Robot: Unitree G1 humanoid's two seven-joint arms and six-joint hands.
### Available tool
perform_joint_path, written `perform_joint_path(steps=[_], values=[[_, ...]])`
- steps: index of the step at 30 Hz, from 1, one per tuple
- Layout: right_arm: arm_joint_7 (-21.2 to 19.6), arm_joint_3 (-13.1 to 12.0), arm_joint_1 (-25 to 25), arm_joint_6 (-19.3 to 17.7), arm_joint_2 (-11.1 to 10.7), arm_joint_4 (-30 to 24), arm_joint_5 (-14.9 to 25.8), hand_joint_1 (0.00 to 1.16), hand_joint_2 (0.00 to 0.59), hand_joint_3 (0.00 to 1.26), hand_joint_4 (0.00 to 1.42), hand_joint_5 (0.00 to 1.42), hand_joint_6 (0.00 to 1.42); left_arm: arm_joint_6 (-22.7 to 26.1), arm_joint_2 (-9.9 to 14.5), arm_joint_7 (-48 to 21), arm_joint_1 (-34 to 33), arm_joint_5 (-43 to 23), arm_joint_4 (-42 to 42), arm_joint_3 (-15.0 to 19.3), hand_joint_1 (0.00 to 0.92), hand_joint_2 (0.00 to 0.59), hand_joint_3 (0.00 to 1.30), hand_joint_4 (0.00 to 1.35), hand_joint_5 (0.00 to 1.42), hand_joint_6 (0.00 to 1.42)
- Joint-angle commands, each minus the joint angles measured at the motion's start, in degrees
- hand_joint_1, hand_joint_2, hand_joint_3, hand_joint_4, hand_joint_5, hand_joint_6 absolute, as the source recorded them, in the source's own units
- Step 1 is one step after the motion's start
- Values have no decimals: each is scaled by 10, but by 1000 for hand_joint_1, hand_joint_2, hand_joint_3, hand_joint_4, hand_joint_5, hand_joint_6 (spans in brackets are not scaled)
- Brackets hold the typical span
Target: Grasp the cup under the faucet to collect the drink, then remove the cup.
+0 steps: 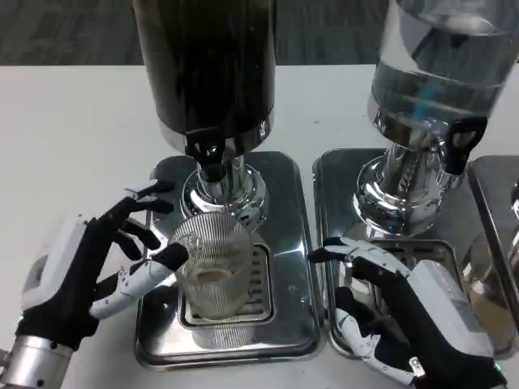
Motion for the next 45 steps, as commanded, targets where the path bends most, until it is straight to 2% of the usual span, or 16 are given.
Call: perform_joint_path(steps=[1, 6, 10, 14, 17, 20, 22, 25, 27, 32, 35, 39, 45], values=[[0, 5, -9, -13, 2, 10, 2, 700, 586, 349, 213, 173, 350, 22, 15, -19, 33, -28, -34, 26, 1, 73, 375, 480, 737, 967], [-1, 6, -10, -13, 2, 12, 1, 678, 586, 349, 221, 173, 363, 26, 15, -39, 65, -74, -74, 61, 0, 94, 491, 589, 810, 1011], [-3, 7, -3, -12, 5, 8, 1, 651, 586, 362, 224, 184, 365, 22, 22, -94, 79, -157, -107, 86, 0, 87, 555, 608, 768, 902], [-2, 7, 0, -10, 5, 3, 0, 622, 580, 362, 234, 193, 365, 24, 37, -194, 74, -270, -132, 99, 0, 88, 573, 637, 723, 817], [0, 6, 2, -8, 5, 2, 2, 615, 579, 362, 233, 197, 365, 42, 50, -276, 65, -355, -152, 105, 0, 89, 546, 609, 677, 778], [0, 7, 2, -7, 6, 2, 2, 609, 576, 362, 234, 198, 365, 82, 60, -356, 54, -439, -173, 112, 0, 85, 517, 569, 623, 666], [0, 7, 1, -8, 7, 3, 2, 598, 570, 362, 246, 199, 377, 112, 63, -398, 49, -477, -186, 119, 0, 83, 497, 532, 560, 525], [1, 8, -1, -7, 7, 6, 3, 592, 561, 362, 247, 208, 379, 186, 73, -476, 39, -544, -214, 126, 0, 78, 448, 442, 471, 388], [1, 8, -1, -7, 8, 6, 2, 590, 557, 362, 247, 209, 379, 239, 78, -520, 32, -586, -236, 130, 0, 77, 413, 395, 433, 346], [2, 6, 1, -2, 8, 3, 2, 585, 552, 362, 247, 209, 380, 338, 84, -581, 14, -638, -271, 148, 0, 68, 345, 300, 346, 268], [2, 7, 2, -1, 9, 3, 2, 583, 550, 362, 251, 210, 380, 378, 83, -602, 3, -653, -280, 160, 0, 71, 327, 272, 319, 234], [2, 7, 4, -2, 9, 1, 3, 577, 546, 362, 255, 210, 380, 413, 77, -617, -13, -662, -292, 173, 0, 77, 315, 265, 314, 225], [3, 6, 6, 0, 10, 1, 4, 571, 544, 361, 257, 210, 380, 438, 72, -626, -34, -658, -303, 185, 0, 73, 305, 260, 305, 211]])
